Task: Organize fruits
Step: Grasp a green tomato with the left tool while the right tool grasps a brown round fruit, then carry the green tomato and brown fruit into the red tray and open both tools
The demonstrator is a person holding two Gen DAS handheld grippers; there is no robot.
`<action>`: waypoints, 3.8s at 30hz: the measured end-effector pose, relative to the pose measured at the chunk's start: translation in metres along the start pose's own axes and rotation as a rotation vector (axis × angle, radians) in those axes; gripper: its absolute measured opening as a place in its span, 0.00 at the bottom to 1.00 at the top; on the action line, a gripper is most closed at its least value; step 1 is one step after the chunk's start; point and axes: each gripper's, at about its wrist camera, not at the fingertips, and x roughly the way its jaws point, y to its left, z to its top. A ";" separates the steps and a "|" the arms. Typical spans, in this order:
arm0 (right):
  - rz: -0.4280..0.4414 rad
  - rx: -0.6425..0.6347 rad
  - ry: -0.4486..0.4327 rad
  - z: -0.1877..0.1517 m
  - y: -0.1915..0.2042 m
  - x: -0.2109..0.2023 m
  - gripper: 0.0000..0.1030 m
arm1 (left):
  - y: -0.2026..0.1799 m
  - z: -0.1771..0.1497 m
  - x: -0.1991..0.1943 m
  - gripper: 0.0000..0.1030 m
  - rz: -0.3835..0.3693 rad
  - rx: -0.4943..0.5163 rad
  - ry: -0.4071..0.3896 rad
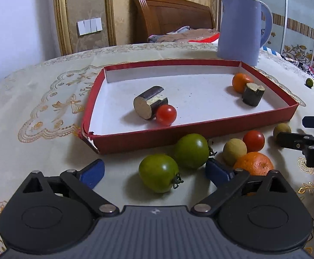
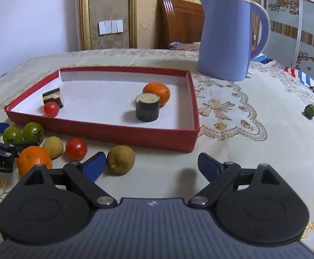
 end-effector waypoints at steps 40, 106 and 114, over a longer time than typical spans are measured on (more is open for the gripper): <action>0.045 0.006 0.030 0.005 0.016 0.012 0.68 | -0.001 -0.003 -0.009 0.56 -0.023 -0.005 -0.044; 0.028 0.072 -0.041 0.004 0.005 0.002 0.26 | 0.015 -0.009 -0.035 0.32 -0.066 -0.099 -0.151; 0.026 0.085 -0.036 0.004 0.004 0.003 0.26 | 0.006 -0.001 -0.033 0.33 -0.073 -0.083 -0.136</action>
